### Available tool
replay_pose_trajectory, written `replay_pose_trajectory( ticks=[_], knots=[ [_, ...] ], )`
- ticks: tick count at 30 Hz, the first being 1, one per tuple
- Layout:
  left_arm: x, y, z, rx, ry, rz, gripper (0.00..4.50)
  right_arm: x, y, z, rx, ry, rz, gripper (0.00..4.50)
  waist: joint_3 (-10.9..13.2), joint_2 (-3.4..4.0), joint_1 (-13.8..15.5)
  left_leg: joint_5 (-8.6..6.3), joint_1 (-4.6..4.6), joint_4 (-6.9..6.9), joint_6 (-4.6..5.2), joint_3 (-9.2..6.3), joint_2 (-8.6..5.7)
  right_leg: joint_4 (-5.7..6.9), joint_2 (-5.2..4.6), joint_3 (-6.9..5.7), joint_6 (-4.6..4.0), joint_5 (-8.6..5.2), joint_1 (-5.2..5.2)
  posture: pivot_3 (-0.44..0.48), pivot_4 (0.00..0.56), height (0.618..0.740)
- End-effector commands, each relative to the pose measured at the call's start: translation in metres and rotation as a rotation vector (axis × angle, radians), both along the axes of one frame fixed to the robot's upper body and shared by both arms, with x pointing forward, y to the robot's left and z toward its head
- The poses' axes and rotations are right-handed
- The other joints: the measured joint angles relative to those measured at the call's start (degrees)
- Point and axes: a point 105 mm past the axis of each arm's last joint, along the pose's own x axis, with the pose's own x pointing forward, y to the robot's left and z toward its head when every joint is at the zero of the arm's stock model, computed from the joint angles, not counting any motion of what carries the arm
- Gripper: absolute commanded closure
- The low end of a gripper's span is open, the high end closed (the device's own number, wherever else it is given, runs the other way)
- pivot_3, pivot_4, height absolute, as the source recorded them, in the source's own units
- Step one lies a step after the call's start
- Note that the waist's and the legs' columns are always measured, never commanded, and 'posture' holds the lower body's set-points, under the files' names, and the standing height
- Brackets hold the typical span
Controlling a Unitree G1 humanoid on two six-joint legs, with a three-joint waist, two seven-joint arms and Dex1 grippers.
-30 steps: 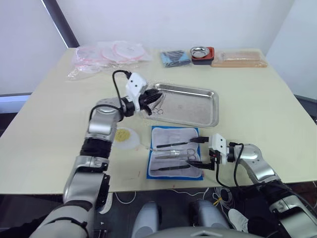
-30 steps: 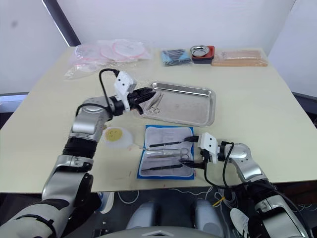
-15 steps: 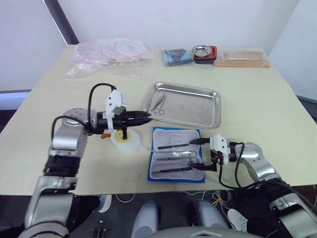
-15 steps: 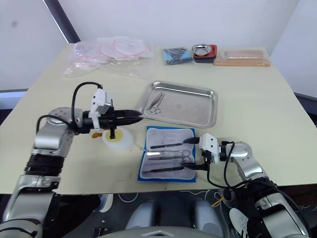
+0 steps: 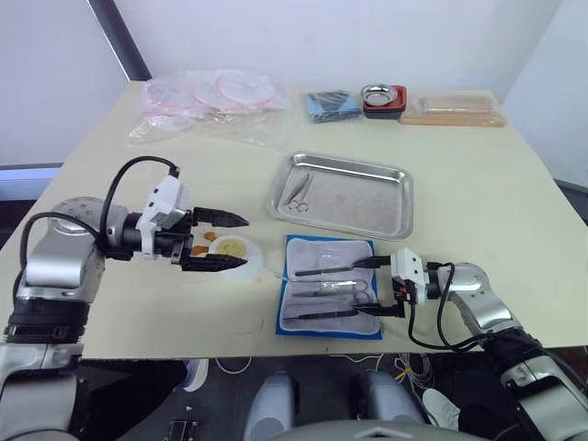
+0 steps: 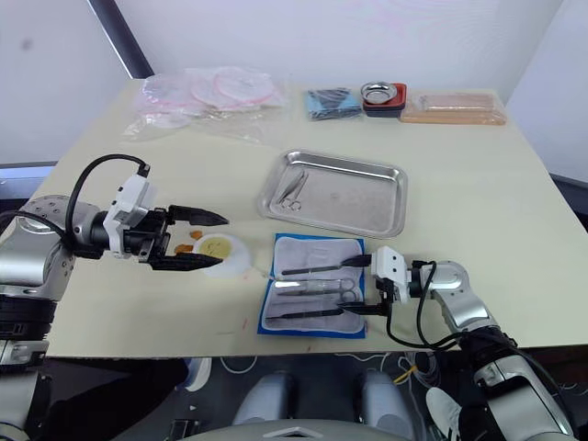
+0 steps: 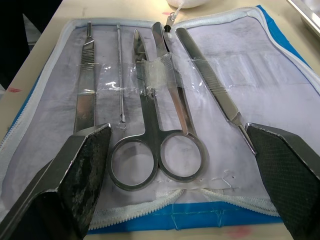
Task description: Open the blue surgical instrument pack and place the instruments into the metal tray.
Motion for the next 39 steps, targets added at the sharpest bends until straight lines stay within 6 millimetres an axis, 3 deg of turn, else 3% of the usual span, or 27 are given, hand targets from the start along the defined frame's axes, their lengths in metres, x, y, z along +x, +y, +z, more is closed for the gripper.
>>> replay_pose_trajectory(
  ticks=[1, 12, 23, 27, 30, 39],
  knots=[
    [-0.01, -0.003, 0.01, 0.002, -0.022, -0.1, 0.04, -0.034, -0.034, -0.075, -0.251, 0.26, -0.036, 0.0, 0.0, 0.0, 0.03, 0.0, 0.0, -0.01, 0.0, 0.0, 0.0, -0.01, -0.01, 0.0, 0.0, 0.0, 0.0, 0.0, 0.15, 0.74],
    [-0.005, -0.007, 0.005, 0.019, -0.049, -0.131, 0.04, -0.031, -0.033, -0.075, -0.253, 0.254, -0.041, 0.0, 0.0, 0.0, 0.07, 0.0, 0.0, -0.02, 0.0, 0.04, -0.01, -0.01, -0.01, 0.01, -0.01, -0.01, -0.01, 0.0, 0.15, 0.74],
    [0.021, -0.046, -0.03, 0.094, -0.116, -0.162, 0.04, -0.03, -0.03, -0.075, -0.244, 0.251, -0.049, 0.0, -0.02, -0.05, 0.15, 0.01, 0.03, 0.0, 0.02, 0.1, -0.03, -0.01, 0.16, -0.17, -0.01, 0.0, 0.01, 0.0, 0.15, 0.74],
    [0.026, -0.056, -0.038, 0.094, -0.105, -0.177, 0.88, -0.031, -0.03, -0.075, -0.245, 0.252, -0.051, 0.0, -0.05, -0.09, 0.13, 0.01, 0.02, 0.02, 0.03, 0.16, -0.04, 0.0, 0.28, -0.29, -0.01, 0.0, 0.03, 0.0, 0.15, 0.74],
    [0.033, -0.064, -0.051, 0.116, -0.111, -0.175, 2.34, -0.032, -0.03, -0.076, -0.246, 0.252, -0.056, 0.0, -0.05, -0.09, 0.12, 0.01, 0.04, 0.02, 0.03, 0.16, -0.04, 0.0, 0.31, -0.31, 0.0, 0.0, 0.05, 0.0, 0.15, 0.74],
    [0.04, -0.084, -0.075, 0.099, -0.092, -0.161, 2.34, -0.032, -0.029, -0.076, -0.24, 0.251, -0.063, 0.0, -0.1, -0.14, 0.12, 0.02, 0.04, 0.04, 0.03, 0.15, -0.05, 0.01, 0.39, -0.37, -0.01, 0.01, 0.15, 0.0, 0.15, 0.74]
  ],
)
